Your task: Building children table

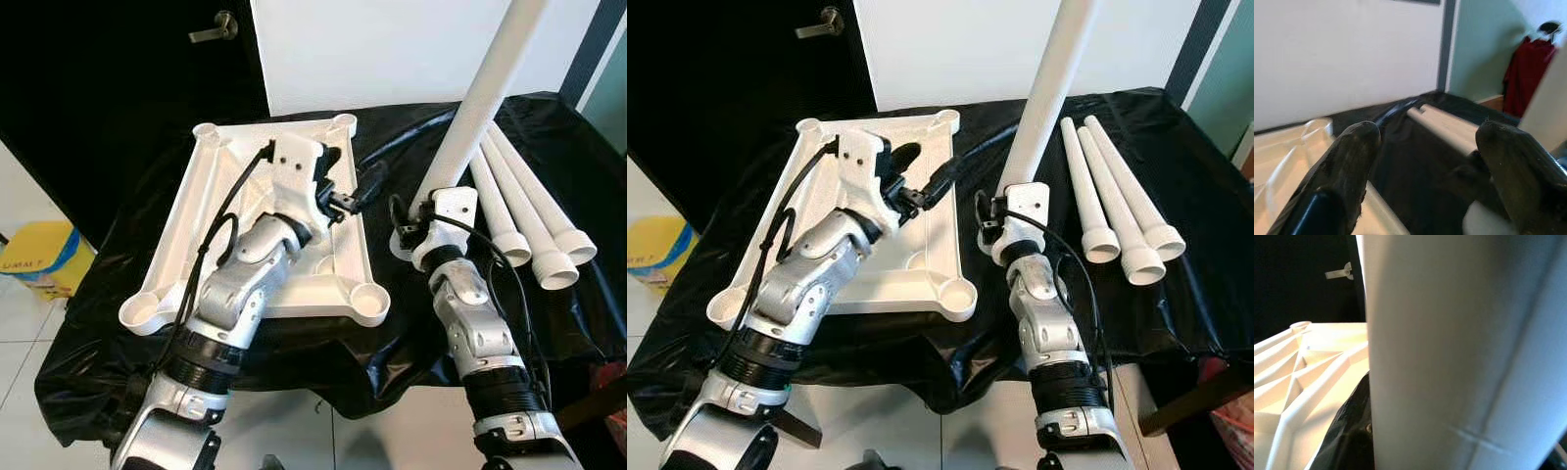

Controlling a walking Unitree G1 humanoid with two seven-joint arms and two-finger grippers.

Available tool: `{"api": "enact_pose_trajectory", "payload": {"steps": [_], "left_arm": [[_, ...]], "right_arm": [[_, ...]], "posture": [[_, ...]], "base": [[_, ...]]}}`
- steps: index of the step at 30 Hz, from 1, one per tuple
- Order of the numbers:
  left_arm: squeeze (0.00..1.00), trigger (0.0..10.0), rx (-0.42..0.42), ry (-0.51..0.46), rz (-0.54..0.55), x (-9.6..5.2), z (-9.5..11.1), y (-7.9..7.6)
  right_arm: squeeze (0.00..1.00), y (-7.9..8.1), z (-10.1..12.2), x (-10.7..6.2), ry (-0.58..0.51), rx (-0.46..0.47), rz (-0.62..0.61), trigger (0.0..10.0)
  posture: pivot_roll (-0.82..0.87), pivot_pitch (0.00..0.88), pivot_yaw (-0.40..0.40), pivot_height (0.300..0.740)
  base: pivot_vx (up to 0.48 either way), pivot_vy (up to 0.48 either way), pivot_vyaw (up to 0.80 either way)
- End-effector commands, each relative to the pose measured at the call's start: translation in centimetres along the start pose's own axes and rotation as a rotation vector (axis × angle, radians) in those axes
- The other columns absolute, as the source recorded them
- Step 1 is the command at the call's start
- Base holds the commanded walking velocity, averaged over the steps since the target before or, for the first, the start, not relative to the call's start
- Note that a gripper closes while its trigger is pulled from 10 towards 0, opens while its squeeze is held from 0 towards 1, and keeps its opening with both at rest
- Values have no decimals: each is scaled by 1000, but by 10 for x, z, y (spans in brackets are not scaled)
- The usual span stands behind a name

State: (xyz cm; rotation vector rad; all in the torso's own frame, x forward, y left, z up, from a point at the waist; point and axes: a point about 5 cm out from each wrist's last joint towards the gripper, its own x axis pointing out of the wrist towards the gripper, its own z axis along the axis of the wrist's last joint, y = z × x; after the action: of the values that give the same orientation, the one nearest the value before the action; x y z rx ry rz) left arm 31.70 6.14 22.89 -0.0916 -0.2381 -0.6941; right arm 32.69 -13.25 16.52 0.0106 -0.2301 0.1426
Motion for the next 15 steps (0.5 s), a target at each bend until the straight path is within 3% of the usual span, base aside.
{"api": "enact_pose_trajectory", "payload": {"steps": [1, 15], "left_arm": [[0, 10000, 8, 14, 37, -3, -5, 7], [0, 10000, 0, 96, 233, -24, -33, 36]], "right_arm": [[0, -1, 0, -2, -13, -5, -6, 10000], [0, -15, -3, -11, -25, -44, -62, 10000]], "posture": [[-119, 0, 55, 740], [-116, 0, 47, 740]], "base": [[0, 0, 0], [0, 0, 0]]}}
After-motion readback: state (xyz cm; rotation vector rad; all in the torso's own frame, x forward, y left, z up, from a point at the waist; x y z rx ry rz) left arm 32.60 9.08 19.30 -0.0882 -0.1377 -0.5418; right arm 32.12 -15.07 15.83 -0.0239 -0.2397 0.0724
